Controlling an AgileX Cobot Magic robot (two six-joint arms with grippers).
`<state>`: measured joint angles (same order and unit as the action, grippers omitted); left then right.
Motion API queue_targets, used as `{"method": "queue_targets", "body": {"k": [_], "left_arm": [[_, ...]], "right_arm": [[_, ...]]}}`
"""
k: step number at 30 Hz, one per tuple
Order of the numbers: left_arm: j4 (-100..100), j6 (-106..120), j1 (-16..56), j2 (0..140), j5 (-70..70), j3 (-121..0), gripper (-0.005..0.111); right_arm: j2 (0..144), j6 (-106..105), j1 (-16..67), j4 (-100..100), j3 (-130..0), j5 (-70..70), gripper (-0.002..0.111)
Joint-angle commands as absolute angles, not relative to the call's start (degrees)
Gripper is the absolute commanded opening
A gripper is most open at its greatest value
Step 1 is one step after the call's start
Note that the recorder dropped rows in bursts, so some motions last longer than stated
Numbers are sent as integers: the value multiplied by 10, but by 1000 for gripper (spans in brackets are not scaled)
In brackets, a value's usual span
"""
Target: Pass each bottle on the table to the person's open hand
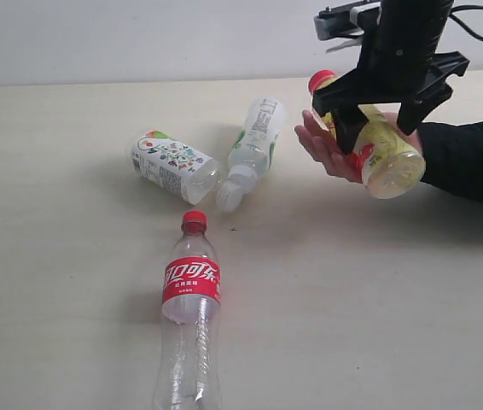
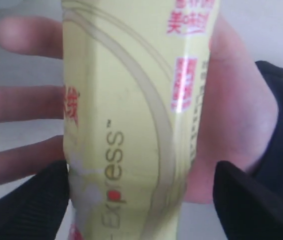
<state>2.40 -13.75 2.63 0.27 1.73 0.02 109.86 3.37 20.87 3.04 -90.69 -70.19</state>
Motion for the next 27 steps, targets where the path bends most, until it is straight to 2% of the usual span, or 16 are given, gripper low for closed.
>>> {"method": "queue_targets", "body": {"k": [1, 8, 12, 27], "left_arm": [[22, -136, 29, 0, 16, 0, 0], [22, -136, 29, 0, 16, 0, 0], [22, -136, 29, 0, 16, 0, 0], [22, -136, 29, 0, 16, 0, 0]], "right_arm": [[1055, 30, 207, 37, -912, -700, 75], [973, -14, 207, 4, -912, -700, 75], [895, -23, 207, -34, -880, -677, 70], [435, -63, 207, -27, -555, -558, 0]]}}
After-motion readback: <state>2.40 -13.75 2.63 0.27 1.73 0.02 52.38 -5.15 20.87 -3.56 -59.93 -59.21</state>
